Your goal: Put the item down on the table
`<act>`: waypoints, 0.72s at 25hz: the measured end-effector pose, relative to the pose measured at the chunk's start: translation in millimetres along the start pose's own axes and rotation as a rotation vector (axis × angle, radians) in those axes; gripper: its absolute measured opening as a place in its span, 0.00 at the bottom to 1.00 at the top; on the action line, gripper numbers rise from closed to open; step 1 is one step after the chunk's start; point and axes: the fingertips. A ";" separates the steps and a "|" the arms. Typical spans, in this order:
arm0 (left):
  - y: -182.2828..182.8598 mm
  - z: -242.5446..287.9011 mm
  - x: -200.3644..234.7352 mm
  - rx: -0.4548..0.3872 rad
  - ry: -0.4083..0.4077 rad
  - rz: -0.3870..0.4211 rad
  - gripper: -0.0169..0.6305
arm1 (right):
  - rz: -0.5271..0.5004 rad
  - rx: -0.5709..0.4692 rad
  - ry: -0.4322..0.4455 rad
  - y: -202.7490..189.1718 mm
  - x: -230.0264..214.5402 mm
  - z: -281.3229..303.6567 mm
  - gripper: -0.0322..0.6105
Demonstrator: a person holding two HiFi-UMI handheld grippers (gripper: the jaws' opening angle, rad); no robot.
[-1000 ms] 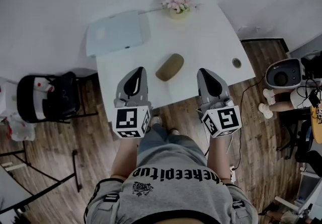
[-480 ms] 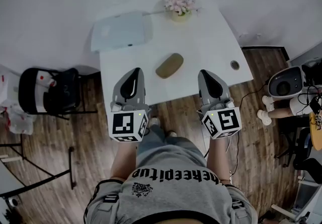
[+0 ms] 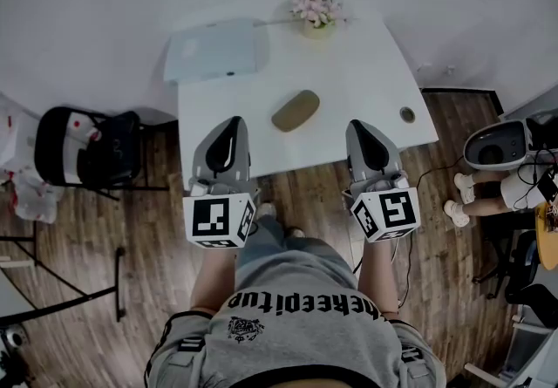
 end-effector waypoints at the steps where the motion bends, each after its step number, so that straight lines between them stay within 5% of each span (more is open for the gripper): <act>1: 0.5 -1.2 -0.9 -0.004 0.001 0.001 0.05 | -0.001 -0.001 0.001 0.2 0.2 -1.2 0.04; 18: 1.9 7.9 -21.0 -0.002 -0.010 0.028 0.05 | -0.001 -0.010 0.003 2.7 -13.4 -7.9 0.04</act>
Point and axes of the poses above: the fingertips, and each gripper's own axes: z forward along the fingers, x to its left, y out of its top, and after that the axes turned 9 degrees about -z, right-handed
